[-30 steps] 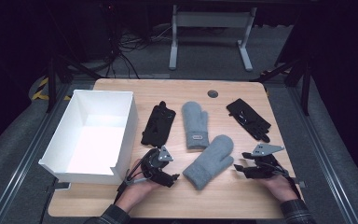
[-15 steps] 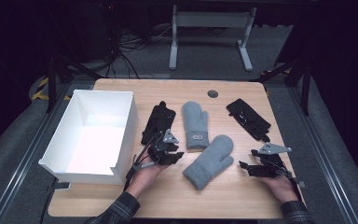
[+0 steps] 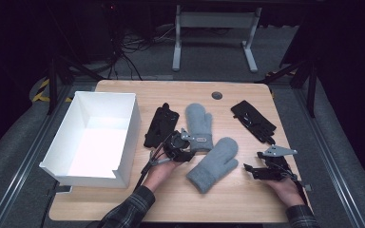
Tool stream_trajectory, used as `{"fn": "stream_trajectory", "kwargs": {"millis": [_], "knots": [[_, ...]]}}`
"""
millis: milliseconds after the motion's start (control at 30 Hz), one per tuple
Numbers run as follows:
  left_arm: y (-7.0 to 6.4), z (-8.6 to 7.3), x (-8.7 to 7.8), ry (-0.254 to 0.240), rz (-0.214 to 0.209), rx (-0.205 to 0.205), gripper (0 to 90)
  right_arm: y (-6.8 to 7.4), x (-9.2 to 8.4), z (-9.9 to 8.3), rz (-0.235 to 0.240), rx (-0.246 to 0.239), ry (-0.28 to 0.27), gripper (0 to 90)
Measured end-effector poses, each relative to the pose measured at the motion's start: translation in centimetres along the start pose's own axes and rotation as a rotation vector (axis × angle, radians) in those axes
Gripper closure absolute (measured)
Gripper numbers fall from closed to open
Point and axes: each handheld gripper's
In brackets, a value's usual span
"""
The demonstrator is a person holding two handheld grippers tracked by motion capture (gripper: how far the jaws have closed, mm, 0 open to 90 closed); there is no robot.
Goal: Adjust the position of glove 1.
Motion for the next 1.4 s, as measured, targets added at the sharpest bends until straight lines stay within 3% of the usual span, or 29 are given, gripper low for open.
{"fn": "stream_trajectory", "kwargs": {"millis": [100,200,467,600,733,1033,1200,1400], "knots": [[0.3,0.0,0.1,0.016,-0.002,-0.005,77.0,0.0,0.0,0.0,0.0,0.0,0.0,22.4],[0.7,-0.1,-0.2,0.019,0.003,-0.018,83.1,0.0,0.0,0.0,0.0,0.001,0.0,22.4],[2.7,-0.8,-1.4,0.036,0.051,-0.078,89.9,0.0,0.0,0.0,0.001,0.001,-0.001,22.4],[3.4,-0.9,-1.8,0.013,0.036,-0.118,89.8,0.0,0.0,0.0,0.001,0.001,-0.001,22.3],[2.8,0.2,-1.6,-0.012,0.006,-0.115,89.8,0.0,0.0,0.0,0.001,0.002,-0.001,22.4],[0.8,4.7,0.1,-0.058,-0.048,-0.083,89.8,0.0,0.0,0.0,0.001,0.002,-0.001,22.4],[0.2,6.9,1.8,-0.053,-0.048,-0.072,89.8,0.0,0.0,0.0,0.001,0.002,-0.001,22.4],[0.2,7.5,3.9,-0.012,-0.042,-0.063,89.8,0.0,0.0,0.0,0.001,0.002,-0.001,22.4]]}}
Point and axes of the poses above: each handheld gripper's, and its own axes: x roughly forward along the jaws, z roughly out of its top, y roughly to its left, and after that the axes turned 15 degrees about z, right-handed
